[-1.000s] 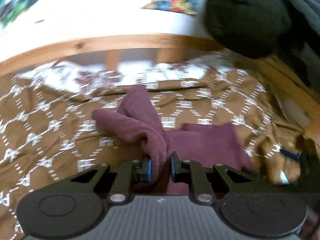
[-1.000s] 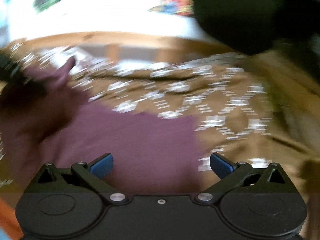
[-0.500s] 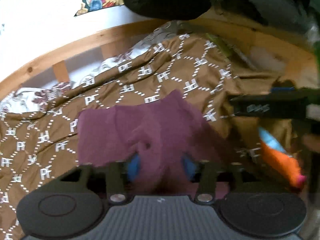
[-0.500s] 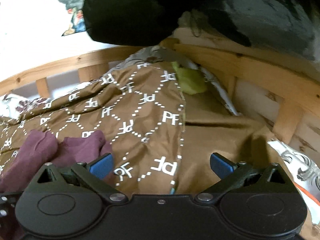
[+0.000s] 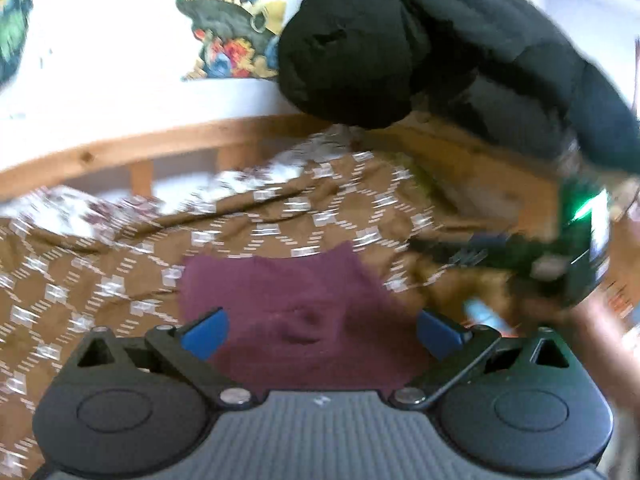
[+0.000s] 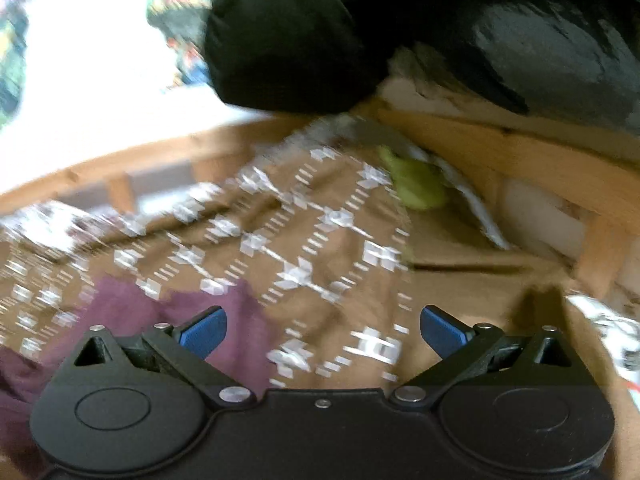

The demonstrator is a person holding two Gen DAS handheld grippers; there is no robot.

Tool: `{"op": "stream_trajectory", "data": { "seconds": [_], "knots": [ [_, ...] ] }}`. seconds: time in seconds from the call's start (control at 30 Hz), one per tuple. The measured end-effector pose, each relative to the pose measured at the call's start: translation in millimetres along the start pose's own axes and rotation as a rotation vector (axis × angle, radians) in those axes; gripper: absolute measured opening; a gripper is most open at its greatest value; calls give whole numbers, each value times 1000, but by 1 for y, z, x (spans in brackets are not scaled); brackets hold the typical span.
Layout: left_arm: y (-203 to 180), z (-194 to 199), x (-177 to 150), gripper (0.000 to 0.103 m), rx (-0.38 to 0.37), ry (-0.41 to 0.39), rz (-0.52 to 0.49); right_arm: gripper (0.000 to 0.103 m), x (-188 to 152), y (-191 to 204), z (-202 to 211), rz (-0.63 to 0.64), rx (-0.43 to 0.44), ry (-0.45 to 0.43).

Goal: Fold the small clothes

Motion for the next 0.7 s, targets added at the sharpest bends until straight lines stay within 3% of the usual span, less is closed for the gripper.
{"op": "stream_trajectory", "data": {
  "seconds": [0.1, 0.27, 0.43, 0.57, 0.7],
  "knots": [
    [10, -7, -19, 102, 93, 32, -44, 102, 1, 7, 9, -42, 181, -33],
    [17, -28, -44, 100, 131, 105, -69, 102, -3, 38, 14, -7, 451, 26],
    [19, -39, -56, 95, 137, 146, -62, 102, -13, 75, 7, 74, 510, 88],
    [22, -44, -59, 81, 142, 160, -43, 101, -15, 79, -18, -52, 572, 203],
    [23, -44, -59, 73, 153, 153, -29, 95, -19, 71, -41, -181, 539, 292]
  ]
}}
Point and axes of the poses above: each gripper's, at about its wrist camera, not at the fingertips, and z roughly against the way its jaws point, y to its left, x to its top, the point moved 1 cm from there along -z, roughly the way its jaws point, and after that the axes turned 15 degrees about -x, right-handed, at the moved point
